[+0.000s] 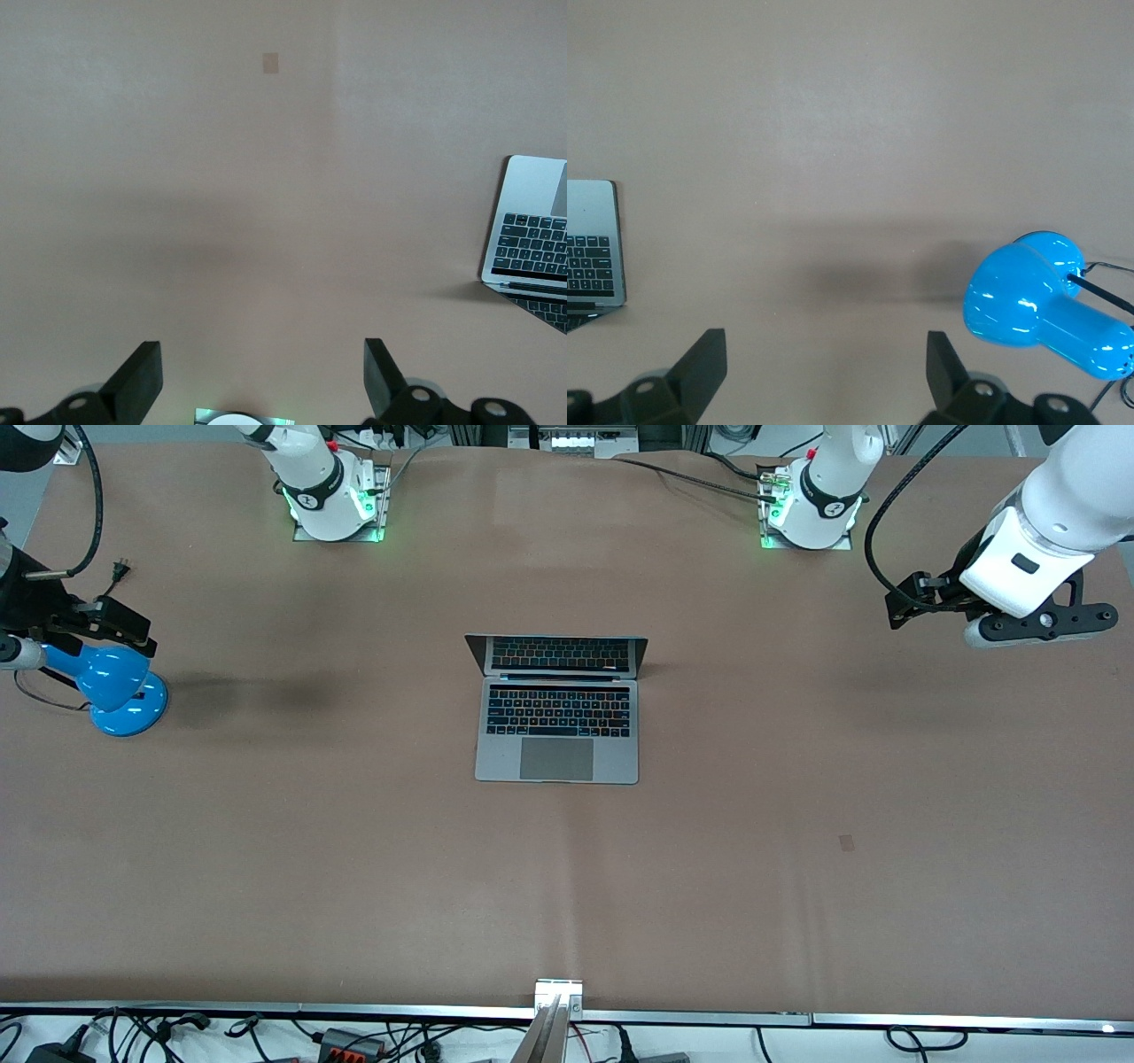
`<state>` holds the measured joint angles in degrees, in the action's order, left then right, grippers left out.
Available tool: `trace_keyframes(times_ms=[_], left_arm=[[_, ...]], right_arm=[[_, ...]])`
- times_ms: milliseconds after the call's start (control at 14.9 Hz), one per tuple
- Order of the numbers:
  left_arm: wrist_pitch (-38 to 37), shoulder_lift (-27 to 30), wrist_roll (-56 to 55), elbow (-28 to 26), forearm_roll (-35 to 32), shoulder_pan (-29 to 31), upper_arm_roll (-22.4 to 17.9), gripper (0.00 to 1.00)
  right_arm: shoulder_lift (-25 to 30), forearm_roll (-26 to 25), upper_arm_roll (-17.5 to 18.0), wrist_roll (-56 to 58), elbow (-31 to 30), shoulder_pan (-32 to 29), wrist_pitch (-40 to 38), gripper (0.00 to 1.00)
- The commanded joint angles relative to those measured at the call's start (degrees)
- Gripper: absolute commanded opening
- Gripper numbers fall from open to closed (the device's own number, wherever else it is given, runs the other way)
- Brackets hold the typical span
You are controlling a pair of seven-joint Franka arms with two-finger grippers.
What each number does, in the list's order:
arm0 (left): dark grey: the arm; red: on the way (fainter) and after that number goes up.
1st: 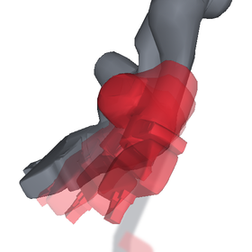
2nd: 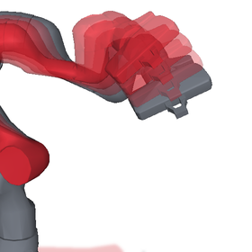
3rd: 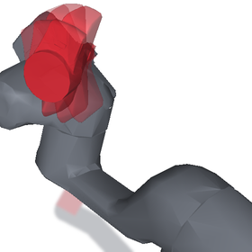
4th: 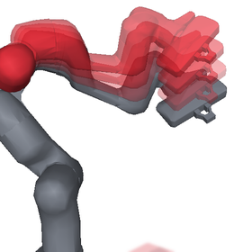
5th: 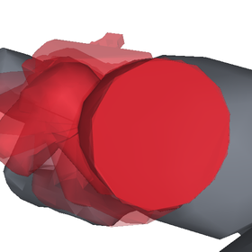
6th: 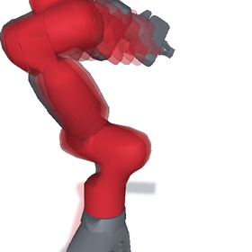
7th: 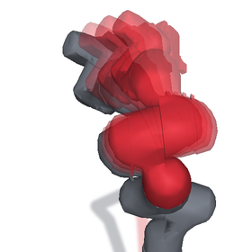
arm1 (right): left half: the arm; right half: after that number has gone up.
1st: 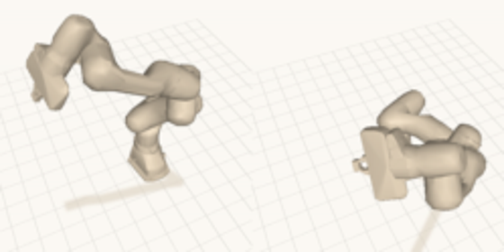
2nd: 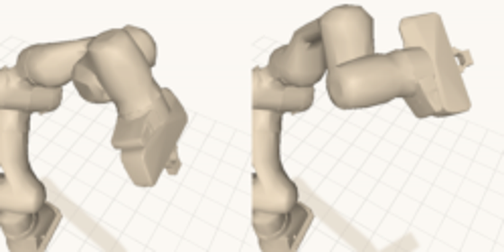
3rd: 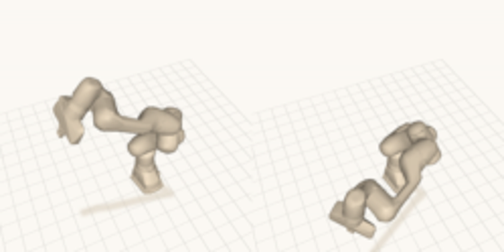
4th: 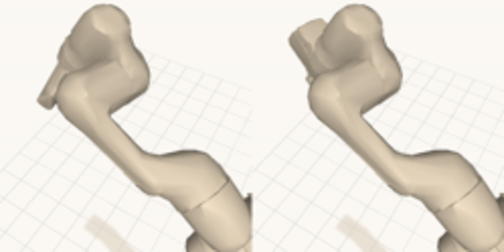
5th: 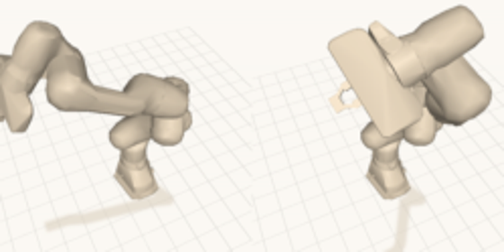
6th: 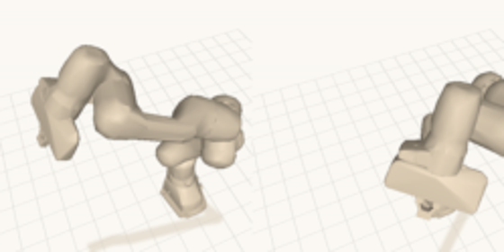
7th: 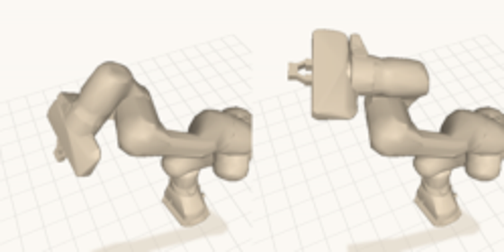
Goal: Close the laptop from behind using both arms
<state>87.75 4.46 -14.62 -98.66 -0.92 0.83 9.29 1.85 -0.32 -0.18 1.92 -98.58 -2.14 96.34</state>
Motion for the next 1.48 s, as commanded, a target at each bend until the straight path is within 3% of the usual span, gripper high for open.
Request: trace_keyframes(times_ms=[0,471,538,673,808,1010,1077,1144,1279,1346,1413], left_arm=[[-1.0,-0.2,1.1,0.9,-0.2,0.3,0.0,1.00],[-1.0,-0.2,1.1,0.9,-0.2,0.3,0.0,1.00],[-0.8,-0.2,1.5,0.9,-0.2,0.3,0.0,1.00],[-0.3,-0.3,1.6,1.0,-0.2,0.2,-0.1,1.00],[-0.8,-0.4,1.3,1.0,-0.2,0.1,0.0,1.00],[-0.8,-0.6,1.7,1.8,0.9,0.1,-0.1,1.00],[-1.3,-0.9,1.8,2.4,0.8,0.1,-0.1,0.77],[-2.0,-0.8,1.9,2.5,0.8,-0.2,0.0,0.29],[-2.2,-0.9,1.9,3.0,2.7,0.2,-0.3,0.14],[-2.5,-0.9,2.7,3.0,2.9,0.2,-0.9,0.01],[-2.8,-0.9,4.1,3.0,2.9,0.2,-1.2,0.00]], right_arm=[[1.3,-0.3,1.1,-0.2,-1.5,-1.0,0.5,1.00],[0.9,-0.5,1.1,0.0,-1.2,-1.0,0.3,1.00],[0.9,-0.5,1.1,0.0,-1.2,-1.0,0.5,0.96],[0.9,-0.7,1.1,0.1,-1.2,-0.9,0.8,0.62],[0.9,-0.6,1.2,0.0,-1.3,-0.8,0.2,0.35],[0.9,-0.6,1.2,0.0,-1.4,-0.6,-0.3,0.06],[0.9,-0.6,1.2,-0.1,-1.3,0.0,-1.1,0.00],[0.9,-0.6,1.2,-0.1,-1.3,0.2,-1.3,0.00],[0.7,-0.1,1.2,-0.7,-1.3,0.3,-2.1,0.00],[0.5,0.0,1.3,-1.0,-1.4,0.6,-2.6,0.00],[0.1,0.1,1.5,-1.0,-1.4,1.3,-3.5,0.00]])
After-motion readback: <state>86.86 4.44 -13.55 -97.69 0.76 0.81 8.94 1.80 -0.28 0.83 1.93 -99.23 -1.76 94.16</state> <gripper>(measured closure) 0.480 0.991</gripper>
